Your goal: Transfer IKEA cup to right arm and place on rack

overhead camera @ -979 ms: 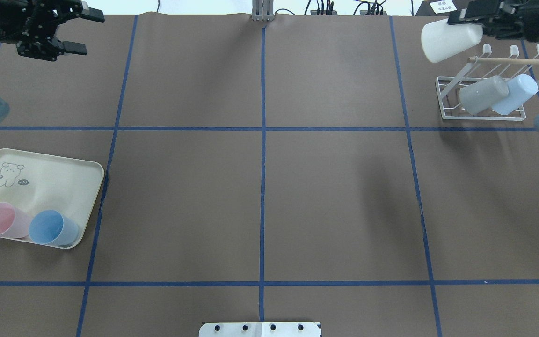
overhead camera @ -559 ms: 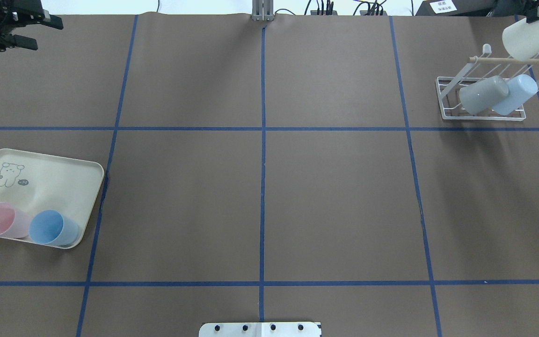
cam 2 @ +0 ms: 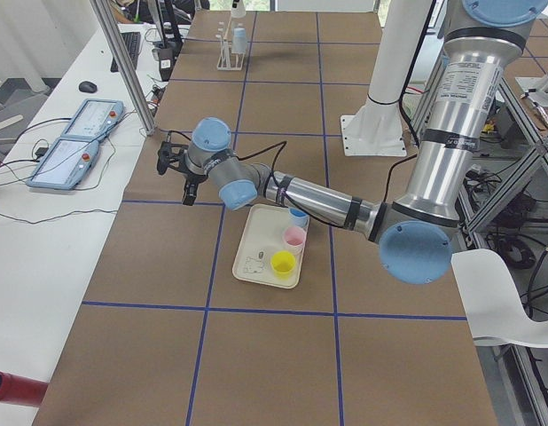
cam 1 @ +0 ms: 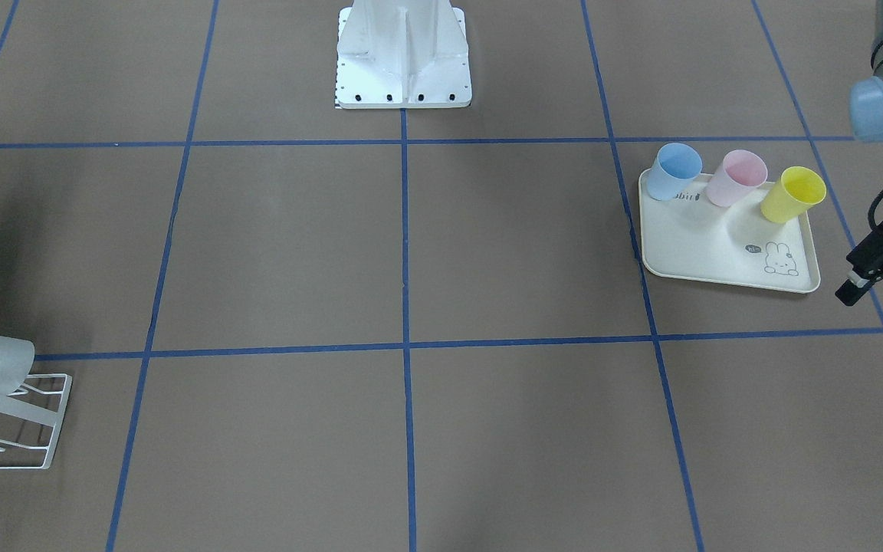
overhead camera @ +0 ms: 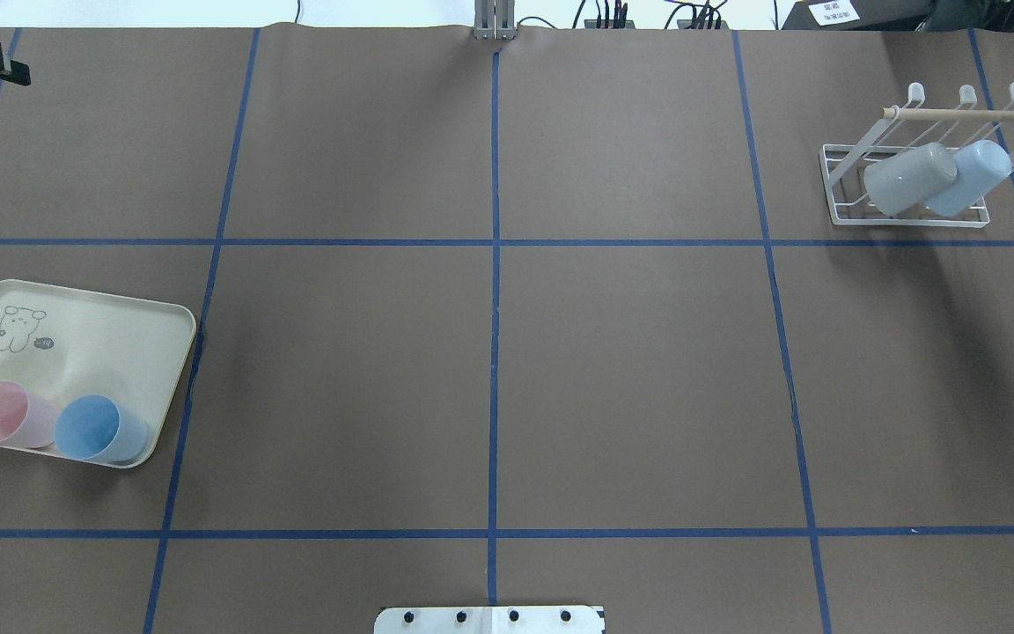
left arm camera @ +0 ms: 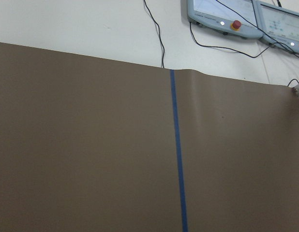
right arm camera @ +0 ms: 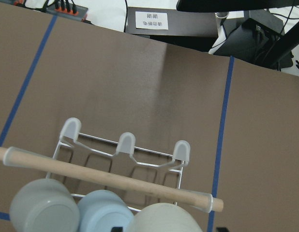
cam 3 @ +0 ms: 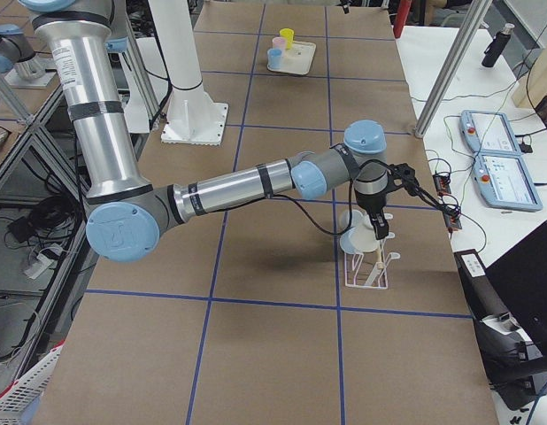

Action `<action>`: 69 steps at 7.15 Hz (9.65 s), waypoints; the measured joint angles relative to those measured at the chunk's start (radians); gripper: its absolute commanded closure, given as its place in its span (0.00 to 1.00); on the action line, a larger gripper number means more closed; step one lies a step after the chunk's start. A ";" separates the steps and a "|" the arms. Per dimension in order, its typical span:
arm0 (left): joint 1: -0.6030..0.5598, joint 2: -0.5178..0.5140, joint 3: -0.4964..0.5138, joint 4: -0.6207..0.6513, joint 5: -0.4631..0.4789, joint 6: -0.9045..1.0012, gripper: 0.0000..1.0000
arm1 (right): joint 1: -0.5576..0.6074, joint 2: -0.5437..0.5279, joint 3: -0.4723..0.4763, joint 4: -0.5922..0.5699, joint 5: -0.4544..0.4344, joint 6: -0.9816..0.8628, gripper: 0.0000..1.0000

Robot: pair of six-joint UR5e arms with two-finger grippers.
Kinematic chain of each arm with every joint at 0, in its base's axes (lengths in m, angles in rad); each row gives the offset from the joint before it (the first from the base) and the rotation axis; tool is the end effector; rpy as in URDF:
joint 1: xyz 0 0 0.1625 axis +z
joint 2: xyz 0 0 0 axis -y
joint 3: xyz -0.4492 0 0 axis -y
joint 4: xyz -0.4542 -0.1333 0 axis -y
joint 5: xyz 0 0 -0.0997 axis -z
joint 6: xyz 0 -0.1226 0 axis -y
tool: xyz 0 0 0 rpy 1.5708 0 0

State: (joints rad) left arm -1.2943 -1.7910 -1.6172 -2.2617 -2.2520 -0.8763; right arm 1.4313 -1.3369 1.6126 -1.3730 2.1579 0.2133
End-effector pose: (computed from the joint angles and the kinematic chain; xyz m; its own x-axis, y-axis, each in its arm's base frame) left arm 0.1294 -0.6613 0.4545 0.5090 0.0273 -0.8603 0.3656 0.8980 0.2449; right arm -0.0293 -0.6790 0.5212 0.7976 -0.1711 0.5784 -0.0462 0.9388 0.3413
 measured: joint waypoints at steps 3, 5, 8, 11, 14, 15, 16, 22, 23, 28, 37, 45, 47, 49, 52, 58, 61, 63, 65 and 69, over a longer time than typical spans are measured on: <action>-0.001 0.028 -0.014 0.003 0.010 0.015 0.00 | -0.002 0.012 -0.055 0.000 0.020 0.000 0.83; 0.000 0.041 -0.030 0.002 0.011 0.016 0.00 | -0.009 0.023 -0.077 0.002 0.032 0.003 0.83; 0.001 0.052 -0.047 0.002 0.011 0.016 0.00 | -0.024 0.032 -0.109 0.004 0.033 0.003 0.83; 0.001 0.053 -0.050 0.002 0.010 0.015 0.00 | -0.039 0.033 -0.118 0.005 0.033 0.004 0.83; 0.001 0.053 -0.051 0.003 0.009 0.013 0.00 | -0.043 0.035 -0.134 0.006 0.028 0.000 0.82; 0.001 0.053 -0.052 0.002 0.008 0.011 0.00 | -0.045 0.037 -0.136 0.006 0.025 -0.001 0.82; 0.001 0.053 -0.055 0.003 0.008 0.009 0.00 | -0.046 0.037 -0.139 0.006 0.024 -0.002 0.78; -0.003 0.109 -0.069 0.002 0.009 0.052 0.00 | -0.063 0.039 -0.168 0.021 0.022 0.000 0.00; -0.005 0.144 -0.072 0.002 0.010 0.112 0.00 | -0.064 0.039 -0.178 0.045 0.023 0.003 0.00; 0.006 0.416 -0.073 0.012 0.035 0.391 0.06 | -0.079 0.065 -0.116 0.072 0.033 0.182 0.00; 0.124 0.489 -0.025 0.047 -0.094 0.402 0.25 | -0.143 0.050 0.003 0.072 0.095 0.357 0.00; 0.150 0.466 -0.036 0.048 -0.222 0.390 1.00 | -0.205 0.046 0.105 0.072 0.115 0.535 0.00; 0.062 0.392 -0.050 0.154 -0.248 0.388 1.00 | -0.235 0.046 0.146 0.073 0.115 0.606 0.00; -0.027 0.272 -0.111 0.316 -0.254 0.349 1.00 | -0.285 0.048 0.220 0.074 0.112 0.738 0.00; 0.010 0.161 -0.244 0.313 -0.277 -0.012 1.00 | -0.392 0.061 0.352 0.111 0.107 0.988 0.00; 0.410 -0.146 -0.234 -0.341 -0.122 -0.988 1.00 | -0.535 0.045 0.278 1.017 0.076 1.576 0.00; 0.678 -0.232 -0.206 -0.783 0.249 -1.394 1.00 | -0.704 0.051 0.250 1.315 -0.155 1.678 0.00; 0.727 -0.234 -0.181 -0.923 0.329 -1.497 1.00 | -0.796 0.072 0.247 1.455 -0.268 1.714 0.00; 0.733 -0.234 -0.124 -1.031 0.349 -1.539 1.00 | -0.818 0.120 0.246 1.492 -0.312 1.793 0.00; 0.754 -0.259 -0.093 -1.136 0.423 -1.631 1.00 | -0.856 0.146 0.244 1.497 -0.352 1.811 0.00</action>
State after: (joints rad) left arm -0.5399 -2.0504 -1.7106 -3.3974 -1.8292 -2.5078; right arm 0.5755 -1.1905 1.8566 0.1239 1.8061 2.0247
